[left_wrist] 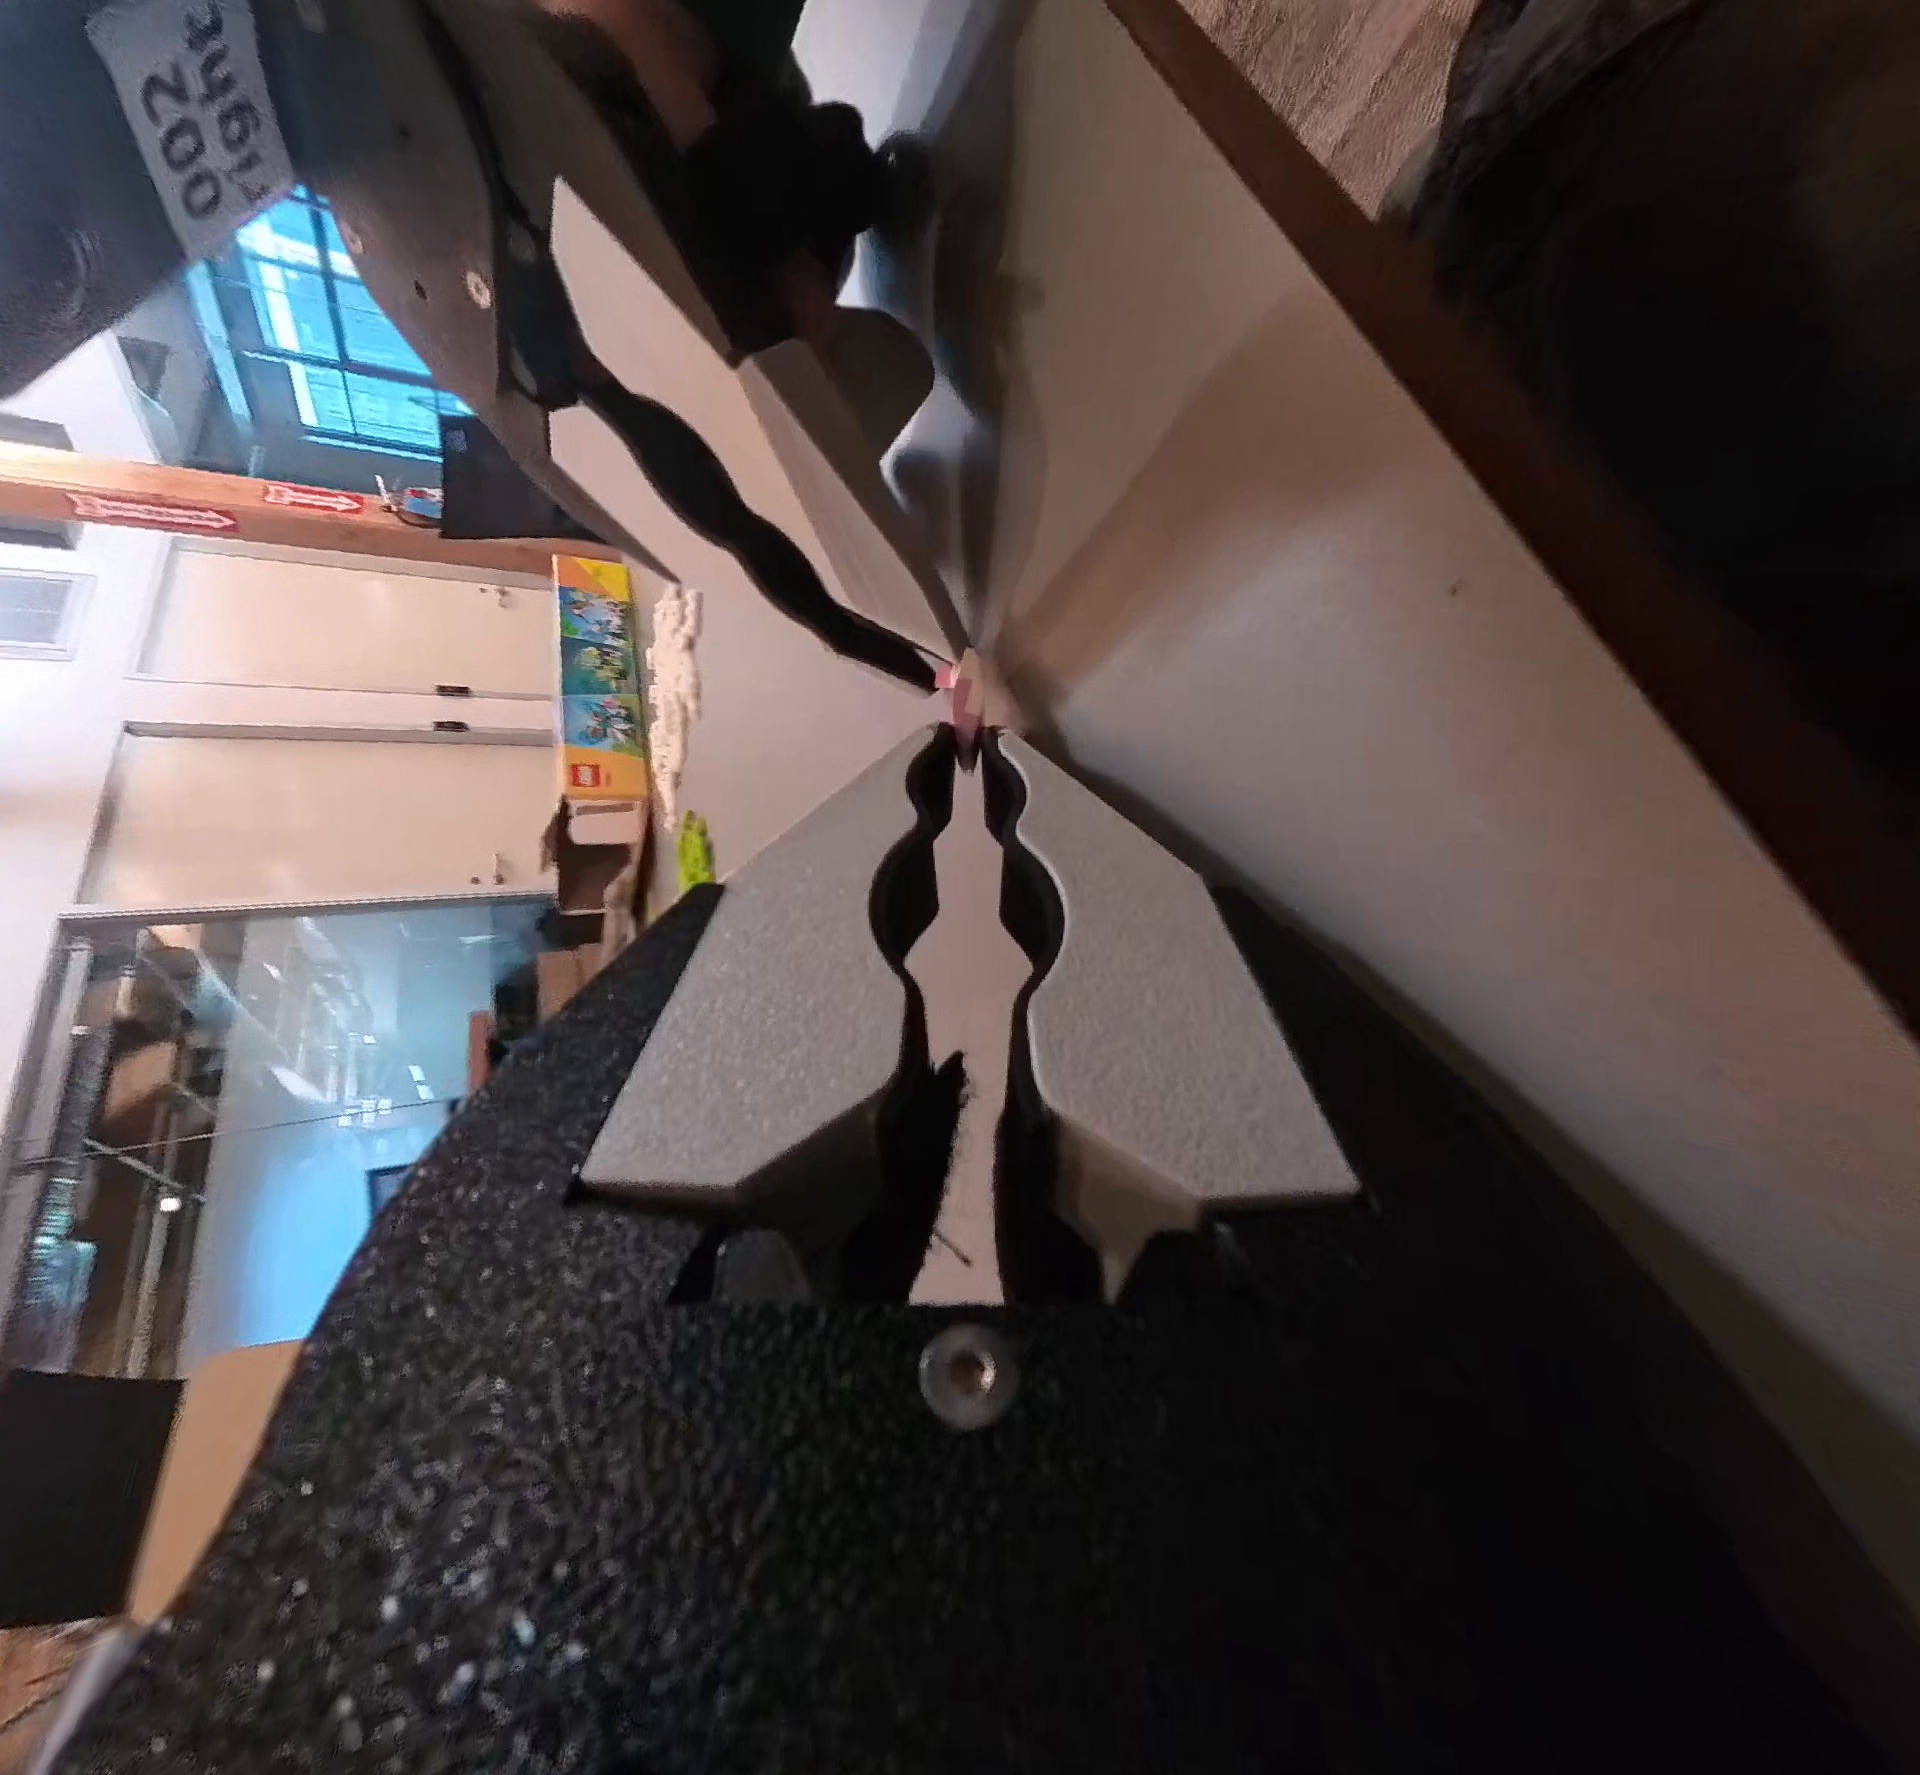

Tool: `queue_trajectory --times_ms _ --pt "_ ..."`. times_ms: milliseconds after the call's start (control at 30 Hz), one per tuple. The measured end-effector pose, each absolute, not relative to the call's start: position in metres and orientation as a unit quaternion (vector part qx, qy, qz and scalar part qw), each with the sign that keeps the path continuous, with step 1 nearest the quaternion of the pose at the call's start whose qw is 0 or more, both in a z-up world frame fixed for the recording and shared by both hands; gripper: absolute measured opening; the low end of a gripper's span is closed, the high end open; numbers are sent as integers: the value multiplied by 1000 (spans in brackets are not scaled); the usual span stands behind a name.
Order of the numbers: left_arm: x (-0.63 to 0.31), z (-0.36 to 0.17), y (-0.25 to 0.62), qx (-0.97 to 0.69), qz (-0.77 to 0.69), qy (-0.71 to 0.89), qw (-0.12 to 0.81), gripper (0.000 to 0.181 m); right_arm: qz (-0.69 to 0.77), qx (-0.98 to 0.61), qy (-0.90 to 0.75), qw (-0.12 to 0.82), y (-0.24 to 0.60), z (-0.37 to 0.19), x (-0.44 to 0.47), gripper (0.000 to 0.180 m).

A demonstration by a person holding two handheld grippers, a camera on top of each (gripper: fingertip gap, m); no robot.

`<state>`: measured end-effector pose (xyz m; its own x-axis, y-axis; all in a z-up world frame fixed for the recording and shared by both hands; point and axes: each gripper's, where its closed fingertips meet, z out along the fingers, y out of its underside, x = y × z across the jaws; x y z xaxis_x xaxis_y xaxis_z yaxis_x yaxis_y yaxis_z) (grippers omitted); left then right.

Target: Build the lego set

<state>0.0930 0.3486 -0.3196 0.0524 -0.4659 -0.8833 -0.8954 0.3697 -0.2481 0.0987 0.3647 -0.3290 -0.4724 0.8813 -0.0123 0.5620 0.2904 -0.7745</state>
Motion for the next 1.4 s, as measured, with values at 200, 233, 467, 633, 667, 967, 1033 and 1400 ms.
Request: queue_trajectory --times_ms 200,233,467,633,667,967,1033,1400 --pt "95 -319 349 -488 255 669 499 3 430 -464 -753 184 352 -317 102 8" --pt "95 -319 349 -488 254 669 499 3 428 -464 -754 181 351 -318 102 8" --pt "98 -319 348 -483 257 672 500 3 428 -470 -753 168 349 -320 101 1" --pt "98 -319 349 -484 253 671 501 3 426 -473 -753 168 349 -321 101 0" --pt "98 -319 348 -485 252 671 501 3 425 -473 -753 169 349 -321 101 0" --pt "96 -320 349 -496 249 667 496 3 413 -473 -759 173 350 -324 103 0" --pt "92 -321 351 -505 251 664 491 3 408 -473 -762 171 350 -326 104 0" --pt "91 -323 351 -516 242 671 475 3 387 -480 -763 196 355 -327 105 3"
